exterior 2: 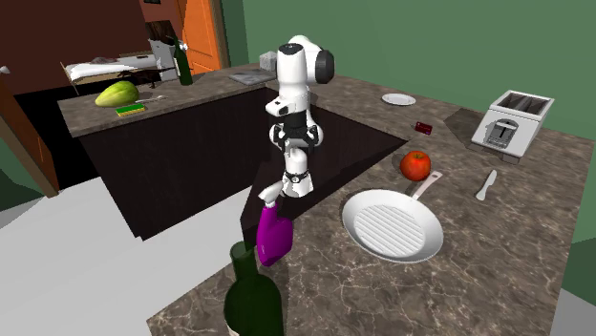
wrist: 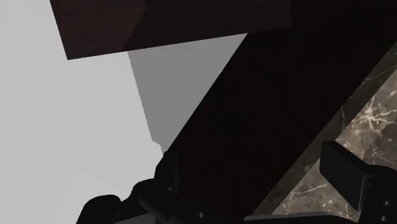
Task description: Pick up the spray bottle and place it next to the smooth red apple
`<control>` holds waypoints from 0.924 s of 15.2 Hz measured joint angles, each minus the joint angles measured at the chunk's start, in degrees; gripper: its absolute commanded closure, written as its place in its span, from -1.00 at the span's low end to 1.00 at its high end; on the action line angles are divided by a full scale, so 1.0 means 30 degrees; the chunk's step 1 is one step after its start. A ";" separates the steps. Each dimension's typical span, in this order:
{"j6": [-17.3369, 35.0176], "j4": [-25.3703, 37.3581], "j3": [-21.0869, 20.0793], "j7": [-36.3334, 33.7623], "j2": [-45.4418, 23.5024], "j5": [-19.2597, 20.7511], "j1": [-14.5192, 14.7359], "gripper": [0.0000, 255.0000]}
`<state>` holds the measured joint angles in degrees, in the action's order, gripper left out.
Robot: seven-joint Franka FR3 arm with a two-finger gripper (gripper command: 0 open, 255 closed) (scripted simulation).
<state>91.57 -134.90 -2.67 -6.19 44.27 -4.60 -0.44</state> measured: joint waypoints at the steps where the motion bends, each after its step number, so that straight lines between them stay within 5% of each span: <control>1: 0.0000 0.0000 0.0000 0.0000 0.0000 0.0000 0.0000 -1.00; 14: 0.5339 0.4550 -0.2675 -0.4237 -0.7191 0.1814 -0.1265 -1.00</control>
<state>107.59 -121.25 -10.70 -18.90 22.69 0.84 -4.24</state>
